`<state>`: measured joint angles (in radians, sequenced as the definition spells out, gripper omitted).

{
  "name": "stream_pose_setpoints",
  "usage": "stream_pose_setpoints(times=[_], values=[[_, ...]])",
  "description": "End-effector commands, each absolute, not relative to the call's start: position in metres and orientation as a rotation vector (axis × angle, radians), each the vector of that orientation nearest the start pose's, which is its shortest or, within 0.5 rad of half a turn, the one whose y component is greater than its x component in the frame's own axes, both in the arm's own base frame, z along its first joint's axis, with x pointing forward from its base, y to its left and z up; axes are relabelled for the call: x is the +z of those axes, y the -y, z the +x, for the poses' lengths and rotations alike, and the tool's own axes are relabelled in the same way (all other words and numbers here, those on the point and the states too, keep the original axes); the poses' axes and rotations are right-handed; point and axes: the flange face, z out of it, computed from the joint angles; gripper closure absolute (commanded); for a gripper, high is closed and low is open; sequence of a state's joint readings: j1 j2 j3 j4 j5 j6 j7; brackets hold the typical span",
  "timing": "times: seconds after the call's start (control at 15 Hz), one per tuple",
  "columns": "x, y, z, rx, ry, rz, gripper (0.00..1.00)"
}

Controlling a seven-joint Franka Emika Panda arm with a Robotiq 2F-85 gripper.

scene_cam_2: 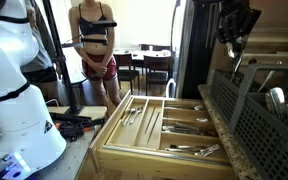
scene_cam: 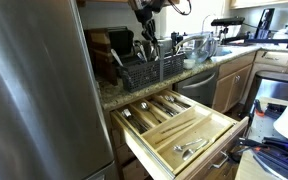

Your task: Remove a spoon from the rack and put it in the second compartment from the left in the drawer

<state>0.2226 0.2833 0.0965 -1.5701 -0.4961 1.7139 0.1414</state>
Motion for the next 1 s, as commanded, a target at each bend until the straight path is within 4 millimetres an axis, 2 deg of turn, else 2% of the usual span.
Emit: stream_pose_setpoints(times=[0.0,0.33,0.93], values=[[0.494,-0.151,0.599,0.04,0.464,-3.624,0.94],[0.505,-0.151,0.594,0.052,0.473,-3.624,0.94],[0.512,-0.154,0.588,0.074,0.474,-3.628,0.94]])
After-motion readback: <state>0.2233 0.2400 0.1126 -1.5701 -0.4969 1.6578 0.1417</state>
